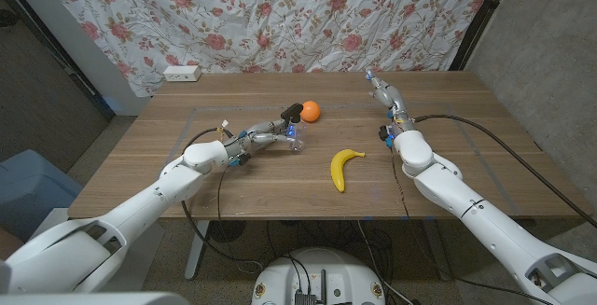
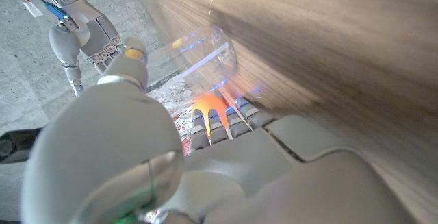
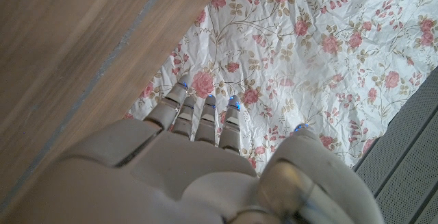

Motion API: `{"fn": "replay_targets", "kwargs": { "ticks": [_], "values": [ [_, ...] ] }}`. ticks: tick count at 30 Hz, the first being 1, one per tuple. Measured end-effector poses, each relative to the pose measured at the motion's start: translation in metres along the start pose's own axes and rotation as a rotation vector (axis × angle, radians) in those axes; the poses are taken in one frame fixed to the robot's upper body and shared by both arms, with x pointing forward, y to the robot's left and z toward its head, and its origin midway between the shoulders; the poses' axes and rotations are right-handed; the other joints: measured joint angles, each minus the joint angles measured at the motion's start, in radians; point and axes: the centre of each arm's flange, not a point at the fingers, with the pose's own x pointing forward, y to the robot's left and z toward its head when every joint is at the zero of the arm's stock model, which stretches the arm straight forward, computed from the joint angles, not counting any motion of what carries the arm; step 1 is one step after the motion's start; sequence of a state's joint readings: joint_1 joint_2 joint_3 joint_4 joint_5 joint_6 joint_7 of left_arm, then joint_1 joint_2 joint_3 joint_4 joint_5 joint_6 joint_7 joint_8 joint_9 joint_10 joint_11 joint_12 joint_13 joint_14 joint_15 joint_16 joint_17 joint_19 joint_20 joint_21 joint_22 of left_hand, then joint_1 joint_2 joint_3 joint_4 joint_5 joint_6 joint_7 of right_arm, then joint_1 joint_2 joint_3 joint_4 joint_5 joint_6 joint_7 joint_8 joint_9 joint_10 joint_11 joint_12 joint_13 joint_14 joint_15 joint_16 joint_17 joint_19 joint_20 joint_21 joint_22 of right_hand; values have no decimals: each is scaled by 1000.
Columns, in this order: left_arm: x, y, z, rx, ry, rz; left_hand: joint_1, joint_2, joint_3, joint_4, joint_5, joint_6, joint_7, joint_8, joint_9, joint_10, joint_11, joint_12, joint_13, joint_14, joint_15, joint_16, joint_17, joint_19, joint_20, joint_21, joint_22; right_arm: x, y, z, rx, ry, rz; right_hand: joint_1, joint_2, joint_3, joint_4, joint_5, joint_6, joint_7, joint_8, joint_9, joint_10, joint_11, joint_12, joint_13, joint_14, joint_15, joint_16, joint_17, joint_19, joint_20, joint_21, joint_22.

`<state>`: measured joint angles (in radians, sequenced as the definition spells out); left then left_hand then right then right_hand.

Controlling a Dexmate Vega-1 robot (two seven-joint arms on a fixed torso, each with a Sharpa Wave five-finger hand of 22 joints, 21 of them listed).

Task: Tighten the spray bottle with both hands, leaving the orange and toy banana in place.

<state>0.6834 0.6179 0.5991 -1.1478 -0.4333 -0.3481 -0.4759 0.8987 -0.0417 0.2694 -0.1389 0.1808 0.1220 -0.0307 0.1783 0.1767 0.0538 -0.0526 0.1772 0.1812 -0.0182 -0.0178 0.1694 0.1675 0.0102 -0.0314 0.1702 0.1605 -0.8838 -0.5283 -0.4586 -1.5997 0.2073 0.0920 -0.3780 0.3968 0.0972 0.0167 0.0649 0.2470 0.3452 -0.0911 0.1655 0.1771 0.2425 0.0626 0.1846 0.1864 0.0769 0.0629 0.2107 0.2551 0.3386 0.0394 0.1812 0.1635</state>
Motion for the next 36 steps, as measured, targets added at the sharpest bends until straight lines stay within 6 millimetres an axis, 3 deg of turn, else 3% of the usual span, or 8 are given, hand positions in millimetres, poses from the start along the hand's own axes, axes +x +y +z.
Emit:
{"fn": "replay_targets", "kwargs": {
  "ticks": [9,16,27,36],
  "values": [
    [-10,4,4,-16,-8,-17,-39,-2,-5,1,0,-50,14,-1,0,-60,20,0,-3,-71,20,0,0,-88,-4,-4,0,0,-1,-7,24,17,12,-30,-4,-10,4,-3,-49,11,0,0,-18,3,-4,0,-12,12,-4,0,-25,3,-4,0],
    [-20,9,4,-30,-12,-29,-59,-10,-7,-1,0,-67,11,-1,0,-90,8,0,-5,-104,25,0,0,-146,-4,-4,0,1,-1,-10,42,21,13,-36,2,-14,8,-3,-74,14,0,0,-39,3,-4,0,-17,9,-7,-5,-38,2,-5,0],
    [-36,23,0,-56,-27,-35,-76,-10,-11,3,0,-67,11,-1,0,-112,12,0,-5,-127,23,0,0,-165,-4,-4,3,1,0,-16,69,24,6,-59,2,-16,11,-3,-94,23,0,0,-41,2,-4,-5,-27,9,-7,-4,-43,7,-8,0],
    [-45,36,-2,-78,-51,-17,-89,-7,-11,3,-4,-67,11,-1,0,-112,12,0,-5,-132,28,0,0,-176,-4,-4,5,4,1,-20,95,28,5,-64,7,-21,15,-3,-121,25,0,0,-54,-4,-4,-5,-34,-6,-7,-4,-55,-5,-8,0]
  ]
}}
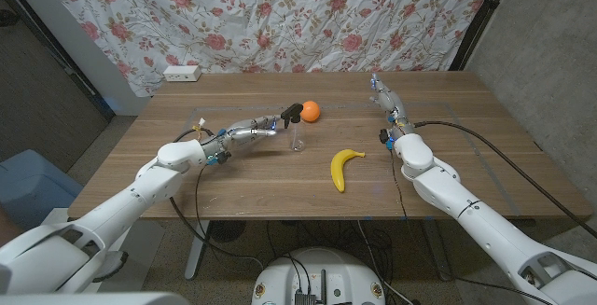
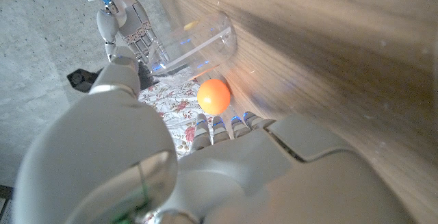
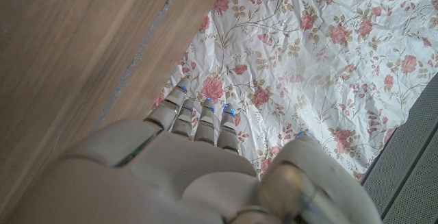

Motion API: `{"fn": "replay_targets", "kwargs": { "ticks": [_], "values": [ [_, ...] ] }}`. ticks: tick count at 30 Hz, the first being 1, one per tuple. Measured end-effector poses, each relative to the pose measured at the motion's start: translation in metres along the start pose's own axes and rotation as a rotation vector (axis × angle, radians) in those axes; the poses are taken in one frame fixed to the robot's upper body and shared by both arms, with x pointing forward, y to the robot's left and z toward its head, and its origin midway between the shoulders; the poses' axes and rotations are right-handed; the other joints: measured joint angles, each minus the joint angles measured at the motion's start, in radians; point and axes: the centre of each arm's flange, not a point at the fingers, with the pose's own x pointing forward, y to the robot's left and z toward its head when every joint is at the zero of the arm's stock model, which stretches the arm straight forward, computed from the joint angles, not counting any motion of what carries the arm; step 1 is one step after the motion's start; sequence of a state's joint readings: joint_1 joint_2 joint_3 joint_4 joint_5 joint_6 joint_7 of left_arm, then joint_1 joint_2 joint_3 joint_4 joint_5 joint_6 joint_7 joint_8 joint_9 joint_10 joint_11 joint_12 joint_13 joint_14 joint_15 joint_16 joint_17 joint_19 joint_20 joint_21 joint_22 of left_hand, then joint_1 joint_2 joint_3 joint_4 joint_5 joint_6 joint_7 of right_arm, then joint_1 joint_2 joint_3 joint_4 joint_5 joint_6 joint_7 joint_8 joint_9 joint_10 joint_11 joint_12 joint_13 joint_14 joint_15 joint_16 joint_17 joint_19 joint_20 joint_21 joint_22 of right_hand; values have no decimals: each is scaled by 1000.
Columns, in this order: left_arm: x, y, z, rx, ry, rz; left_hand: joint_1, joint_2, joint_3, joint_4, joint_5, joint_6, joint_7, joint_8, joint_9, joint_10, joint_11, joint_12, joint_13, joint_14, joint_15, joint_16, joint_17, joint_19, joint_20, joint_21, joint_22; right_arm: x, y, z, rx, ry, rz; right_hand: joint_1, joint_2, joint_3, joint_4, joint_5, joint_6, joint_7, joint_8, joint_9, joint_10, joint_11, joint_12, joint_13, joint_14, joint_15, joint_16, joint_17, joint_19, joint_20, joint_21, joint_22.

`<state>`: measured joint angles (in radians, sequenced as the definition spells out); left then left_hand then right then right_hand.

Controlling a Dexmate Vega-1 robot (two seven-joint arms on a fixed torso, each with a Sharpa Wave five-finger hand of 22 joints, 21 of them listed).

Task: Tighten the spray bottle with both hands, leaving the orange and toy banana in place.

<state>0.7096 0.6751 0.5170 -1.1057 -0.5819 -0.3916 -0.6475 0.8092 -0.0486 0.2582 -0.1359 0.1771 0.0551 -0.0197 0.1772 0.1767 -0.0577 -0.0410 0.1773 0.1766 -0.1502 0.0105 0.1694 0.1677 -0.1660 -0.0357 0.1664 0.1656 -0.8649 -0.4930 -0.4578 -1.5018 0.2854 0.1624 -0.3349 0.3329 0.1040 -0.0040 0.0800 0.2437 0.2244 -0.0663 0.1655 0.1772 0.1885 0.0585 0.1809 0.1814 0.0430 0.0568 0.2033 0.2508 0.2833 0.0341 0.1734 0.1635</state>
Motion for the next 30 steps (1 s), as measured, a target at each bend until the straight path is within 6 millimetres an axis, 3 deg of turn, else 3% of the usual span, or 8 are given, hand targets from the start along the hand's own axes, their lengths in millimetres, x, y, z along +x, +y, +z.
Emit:
{"fn": "replay_targets", "kwargs": {
  "ticks": [13,23,30],
  "values": [
    [-5,10,-6,-58,-43,60,-42,20,-11,11,0,-5,5,0,-4,-8,3,0,0,-5,-5,0,0,0,0,8,0,7,-1,-5,52,11,11,-21,-2,-7,7,0,-34,13,0,0,-12,-12,0,0,0,0,0,-1,-14,0,0,0],
    [-7,12,-12,-106,-89,147,-107,73,-12,43,0,10,-8,5,-5,0,-11,12,-2,16,-9,9,0,25,1,16,0,12,-1,-8,82,22,12,-32,8,-10,10,0,-34,13,0,0,-12,-12,0,0,0,0,0,-5,-18,-4,0,0],
    [-6,12,-17,-129,-101,235,-145,103,-12,57,0,35,-2,8,-5,22,-11,19,-5,49,-16,16,0,54,0,24,0,16,0,-14,107,35,12,-37,13,-7,13,0,-39,18,2,0,-12,-12,0,0,0,0,0,-5,-18,-4,0,0]
  ]
}}
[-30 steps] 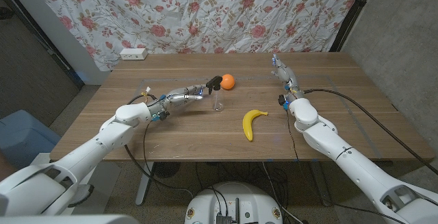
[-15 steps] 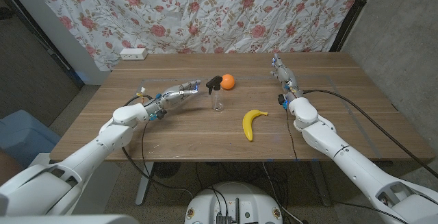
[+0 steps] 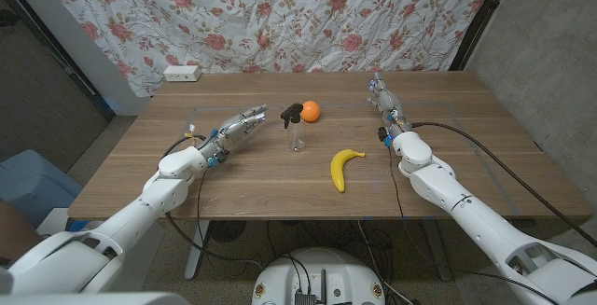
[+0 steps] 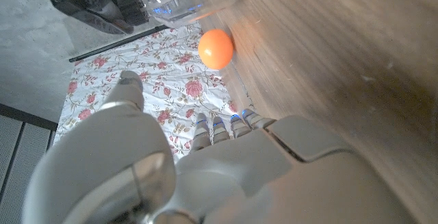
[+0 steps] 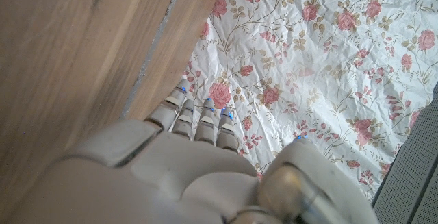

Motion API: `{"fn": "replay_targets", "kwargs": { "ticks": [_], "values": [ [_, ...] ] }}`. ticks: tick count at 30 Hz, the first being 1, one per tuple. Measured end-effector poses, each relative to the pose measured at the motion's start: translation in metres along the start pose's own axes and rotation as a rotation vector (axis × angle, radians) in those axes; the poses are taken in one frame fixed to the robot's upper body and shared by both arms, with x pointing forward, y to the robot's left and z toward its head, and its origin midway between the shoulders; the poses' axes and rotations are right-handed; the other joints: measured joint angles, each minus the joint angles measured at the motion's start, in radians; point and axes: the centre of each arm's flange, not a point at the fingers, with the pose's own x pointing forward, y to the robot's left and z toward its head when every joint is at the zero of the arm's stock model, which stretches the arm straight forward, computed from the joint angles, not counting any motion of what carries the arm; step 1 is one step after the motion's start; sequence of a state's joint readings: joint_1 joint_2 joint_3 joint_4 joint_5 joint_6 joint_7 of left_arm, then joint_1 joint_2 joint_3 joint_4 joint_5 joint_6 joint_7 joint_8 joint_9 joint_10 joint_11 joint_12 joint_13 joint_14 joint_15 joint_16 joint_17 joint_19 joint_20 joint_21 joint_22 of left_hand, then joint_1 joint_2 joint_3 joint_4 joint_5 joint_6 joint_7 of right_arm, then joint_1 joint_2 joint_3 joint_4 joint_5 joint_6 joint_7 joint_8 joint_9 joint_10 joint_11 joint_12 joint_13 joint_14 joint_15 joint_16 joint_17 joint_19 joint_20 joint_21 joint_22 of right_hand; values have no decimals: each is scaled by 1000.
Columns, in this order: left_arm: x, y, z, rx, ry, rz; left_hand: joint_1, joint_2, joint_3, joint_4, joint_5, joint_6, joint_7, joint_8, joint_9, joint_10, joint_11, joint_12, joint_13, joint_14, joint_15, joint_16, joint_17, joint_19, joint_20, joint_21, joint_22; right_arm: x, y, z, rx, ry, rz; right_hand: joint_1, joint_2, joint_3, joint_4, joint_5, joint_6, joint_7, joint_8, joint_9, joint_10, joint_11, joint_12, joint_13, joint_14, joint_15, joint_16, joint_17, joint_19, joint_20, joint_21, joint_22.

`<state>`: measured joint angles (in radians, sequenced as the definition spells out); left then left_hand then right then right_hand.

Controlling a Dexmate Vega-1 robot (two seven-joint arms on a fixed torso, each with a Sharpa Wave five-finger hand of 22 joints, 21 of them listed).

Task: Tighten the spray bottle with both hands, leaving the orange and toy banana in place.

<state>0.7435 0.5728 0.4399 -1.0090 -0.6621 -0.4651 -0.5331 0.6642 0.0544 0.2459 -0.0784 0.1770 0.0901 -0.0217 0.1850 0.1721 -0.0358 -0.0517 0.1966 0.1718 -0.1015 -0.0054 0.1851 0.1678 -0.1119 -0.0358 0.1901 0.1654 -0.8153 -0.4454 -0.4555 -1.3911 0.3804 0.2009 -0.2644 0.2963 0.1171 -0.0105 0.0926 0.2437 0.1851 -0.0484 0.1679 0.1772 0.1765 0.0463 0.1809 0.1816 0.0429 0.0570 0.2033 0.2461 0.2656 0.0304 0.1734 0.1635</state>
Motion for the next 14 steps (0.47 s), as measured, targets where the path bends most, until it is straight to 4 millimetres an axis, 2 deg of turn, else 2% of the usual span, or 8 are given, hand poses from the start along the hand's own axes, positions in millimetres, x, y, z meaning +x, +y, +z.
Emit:
{"fn": "replay_targets", "kwargs": {
  "ticks": [14],
  "values": [
    [11,-8,2,-26,-37,129,-25,25,-1,7,0,8,2,0,0,13,2,0,0,11,0,0,0,11,0,0,0,3,5,-16,73,21,4,-7,7,-2,7,0,0,0,6,0,0,0,0,0,6,-5,0,0,0,0,0,0]
  ]
}}
